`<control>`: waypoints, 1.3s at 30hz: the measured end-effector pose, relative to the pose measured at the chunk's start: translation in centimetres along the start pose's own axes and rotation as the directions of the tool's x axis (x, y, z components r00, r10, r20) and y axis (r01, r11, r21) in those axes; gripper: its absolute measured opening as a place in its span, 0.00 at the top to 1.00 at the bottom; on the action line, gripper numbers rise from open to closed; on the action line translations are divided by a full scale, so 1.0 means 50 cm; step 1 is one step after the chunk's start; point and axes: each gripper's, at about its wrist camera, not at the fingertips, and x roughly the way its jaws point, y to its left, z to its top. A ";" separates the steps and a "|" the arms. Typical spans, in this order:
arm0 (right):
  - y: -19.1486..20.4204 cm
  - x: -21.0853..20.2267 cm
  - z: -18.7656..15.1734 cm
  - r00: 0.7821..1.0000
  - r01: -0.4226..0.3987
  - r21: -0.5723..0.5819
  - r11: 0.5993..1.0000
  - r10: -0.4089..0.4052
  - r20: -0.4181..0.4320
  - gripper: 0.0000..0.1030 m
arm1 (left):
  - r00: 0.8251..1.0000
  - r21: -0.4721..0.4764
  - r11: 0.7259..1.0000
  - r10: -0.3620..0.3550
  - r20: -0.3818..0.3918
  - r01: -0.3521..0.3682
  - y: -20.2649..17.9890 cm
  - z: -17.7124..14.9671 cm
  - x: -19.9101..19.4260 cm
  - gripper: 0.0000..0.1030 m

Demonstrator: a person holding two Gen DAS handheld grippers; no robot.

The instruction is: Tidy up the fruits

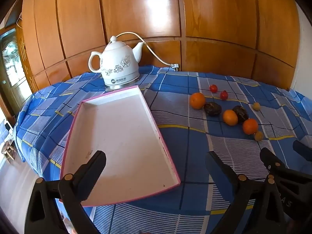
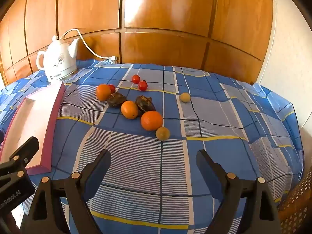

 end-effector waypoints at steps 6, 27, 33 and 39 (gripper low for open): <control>-0.007 0.004 0.006 1.000 0.000 0.022 1.000 0.001 -0.017 0.13 | 1.000 -0.031 0.999 -0.017 0.024 0.018 0.035 -0.013 -0.003 0.00; 0.021 -0.007 0.007 1.000 0.004 -0.040 0.999 -0.003 0.024 0.13 | 1.000 -0.014 1.000 0.018 0.001 -0.018 0.021 -0.003 0.001 0.00; 0.020 -0.010 0.008 0.999 -0.003 -0.038 0.999 0.004 0.032 0.13 | 1.000 -0.013 1.000 0.016 0.002 -0.016 0.018 -0.001 -0.001 0.00; 0.021 -0.013 0.005 0.999 -0.017 -0.038 0.999 0.019 0.038 0.13 | 1.000 -0.018 1.000 0.015 0.002 -0.015 0.020 -0.001 -0.003 0.00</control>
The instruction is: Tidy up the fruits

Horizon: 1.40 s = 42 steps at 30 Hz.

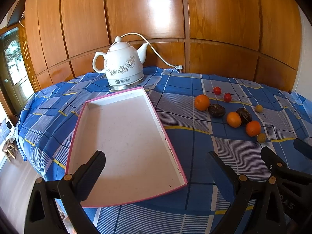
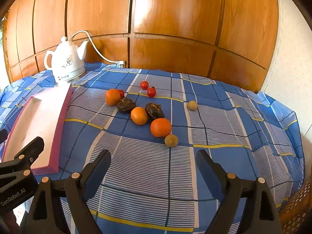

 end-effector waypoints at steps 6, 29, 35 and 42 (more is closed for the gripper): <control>-0.001 0.000 -0.002 1.000 0.001 -0.001 1.000 -0.001 0.003 0.13 | 1.000 0.002 1.000 -0.003 -0.003 0.003 -0.001 0.000 0.000 0.00; -0.010 0.005 -0.005 1.000 -0.002 0.016 1.000 0.002 0.007 0.13 | 1.000 0.009 1.000 -0.010 -0.002 0.010 -0.006 0.000 -0.002 0.00; -0.010 0.004 -0.005 1.000 -0.001 0.010 1.000 0.001 0.009 0.13 | 1.000 0.010 1.000 -0.009 -0.001 0.009 -0.007 0.000 -0.004 0.00; -0.012 0.003 -0.003 1.000 -0.001 0.013 1.000 0.001 0.011 0.13 | 1.000 0.010 1.000 -0.009 -0.001 0.009 -0.007 0.000 -0.005 0.00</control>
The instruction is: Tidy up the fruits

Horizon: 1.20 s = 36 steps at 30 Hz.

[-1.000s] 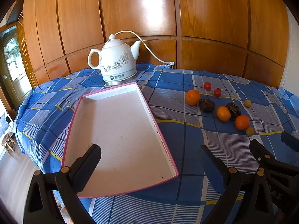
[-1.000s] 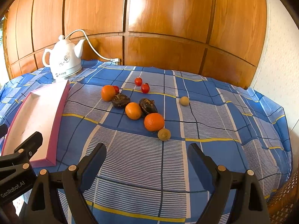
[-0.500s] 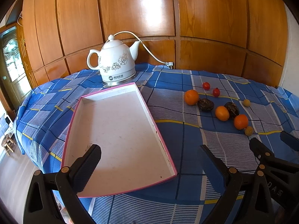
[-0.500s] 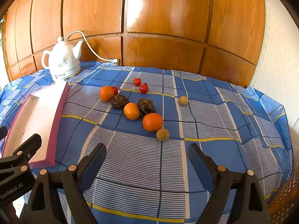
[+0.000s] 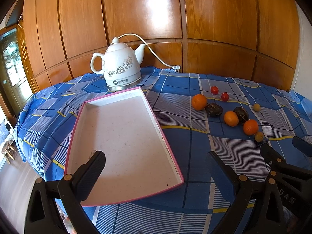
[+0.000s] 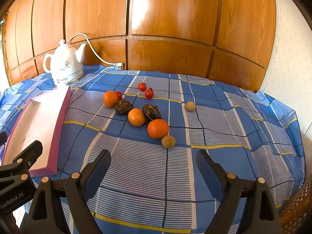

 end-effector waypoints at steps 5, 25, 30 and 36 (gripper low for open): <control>0.001 -0.001 0.001 1.000 -0.002 -0.005 1.000 0.002 0.001 0.13 | 1.000 0.001 1.000 0.001 0.000 -0.001 -0.001 0.002 -0.001 0.00; -0.055 0.017 0.043 0.998 -0.061 -0.004 0.998 0.061 -0.010 0.13 | 0.995 0.071 0.993 -0.098 0.023 0.096 -0.032 0.039 -0.005 0.00; -0.109 0.035 0.098 0.993 -0.114 0.014 0.993 0.115 -0.043 0.12 | 0.988 0.063 0.986 -0.155 0.001 0.154 -0.046 0.065 0.006 0.00; -0.199 0.078 0.184 0.987 -0.124 -0.036 0.992 0.119 -0.109 0.12 | 0.955 0.087 0.955 -0.273 -0.116 0.283 -0.068 0.111 0.054 0.00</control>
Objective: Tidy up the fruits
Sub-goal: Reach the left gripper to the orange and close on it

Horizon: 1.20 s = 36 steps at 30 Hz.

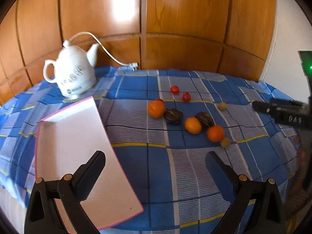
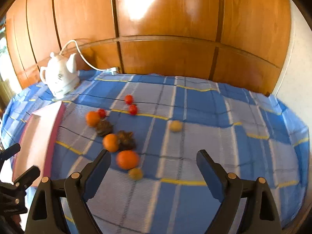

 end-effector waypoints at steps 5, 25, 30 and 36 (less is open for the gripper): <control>-0.069 0.040 0.030 0.999 0.030 -0.019 0.999 -0.030 -0.026 0.12 | 0.994 -0.052 0.998 -0.026 -0.104 0.020 0.032 0.053 0.068 0.00; -0.108 0.068 0.026 0.995 -0.093 0.038 0.995 0.094 -0.022 0.18 | 0.962 -0.221 0.974 -0.097 -0.254 0.039 0.032 0.189 0.306 0.35; -0.116 0.072 0.026 0.994 -0.104 0.062 0.993 0.106 -0.031 0.22 | 0.952 -0.231 0.972 -0.110 -0.287 0.042 0.034 0.186 0.358 0.60; -0.116 0.077 0.026 0.995 -0.088 0.054 0.995 0.090 -0.038 0.44 | 0.961 -0.220 0.971 -0.148 -0.232 0.097 0.047 0.166 0.319 0.62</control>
